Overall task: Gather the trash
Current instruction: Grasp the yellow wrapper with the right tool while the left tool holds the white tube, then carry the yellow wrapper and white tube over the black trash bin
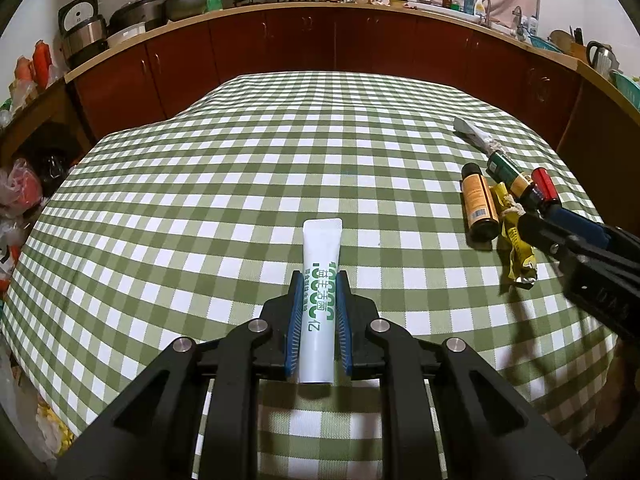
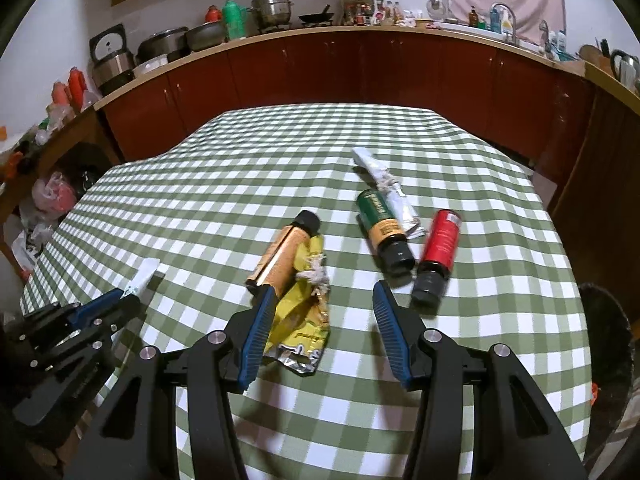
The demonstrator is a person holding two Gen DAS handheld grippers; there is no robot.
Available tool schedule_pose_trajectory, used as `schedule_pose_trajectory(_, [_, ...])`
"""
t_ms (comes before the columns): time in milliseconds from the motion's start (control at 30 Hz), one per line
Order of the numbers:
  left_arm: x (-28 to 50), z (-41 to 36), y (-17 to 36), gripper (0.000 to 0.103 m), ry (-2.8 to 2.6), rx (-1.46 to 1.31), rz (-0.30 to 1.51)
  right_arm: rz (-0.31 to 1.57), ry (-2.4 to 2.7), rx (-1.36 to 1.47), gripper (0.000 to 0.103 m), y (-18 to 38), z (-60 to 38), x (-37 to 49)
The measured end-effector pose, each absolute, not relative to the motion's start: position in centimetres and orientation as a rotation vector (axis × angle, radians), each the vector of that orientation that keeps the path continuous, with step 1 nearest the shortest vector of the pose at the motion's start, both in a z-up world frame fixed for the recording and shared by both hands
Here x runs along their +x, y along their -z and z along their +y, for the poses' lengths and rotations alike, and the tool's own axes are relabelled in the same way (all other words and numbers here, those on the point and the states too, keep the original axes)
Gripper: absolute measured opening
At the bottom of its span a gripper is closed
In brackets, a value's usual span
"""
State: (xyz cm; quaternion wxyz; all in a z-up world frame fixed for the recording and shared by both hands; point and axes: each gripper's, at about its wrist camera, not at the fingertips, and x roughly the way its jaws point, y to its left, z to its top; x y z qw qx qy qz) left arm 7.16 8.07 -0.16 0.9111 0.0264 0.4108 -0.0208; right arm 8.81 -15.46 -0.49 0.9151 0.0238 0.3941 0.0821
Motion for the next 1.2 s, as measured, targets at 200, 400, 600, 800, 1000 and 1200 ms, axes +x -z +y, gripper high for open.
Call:
schedule_pose_trajectory(200, [7.5,8.1,0.6,0.016,0.036,0.059,0.852,0.843,-0.187,0.045,0.036,1.3,-15.1,9.3])
schedule_pose_trajectory(400, [7.6,7.8,1.1,0.016,0.032,0.060,0.858,0.840,-0.188,0.038,0.026,1.4,-15.1,9.2])
schedule_pose_trajectory(600, [7.5,7.4,1.3,0.016,0.034,0.060,0.860,0.825,-0.186,0.037,0.023,1.2,-15.8,8.5])
schedule_pose_trajectory(800, [7.0,6.1,1.3,0.016,0.047,0.074,0.863,0.816,-0.178,0.035,0.022,1.0,-16.9,7.0])
schedule_pose_trajectory(1000, [6.3,4.4,1.0,0.016,0.073,0.092,0.857,0.798,-0.156,0.045,0.022,0.6,-18.5,5.8])
schedule_pose_trajectory(1200, [5.4,1.8,0.3,0.016,0.124,0.116,0.844,0.768,-0.113,0.052,0.022,0.1,-21.1,4.6])
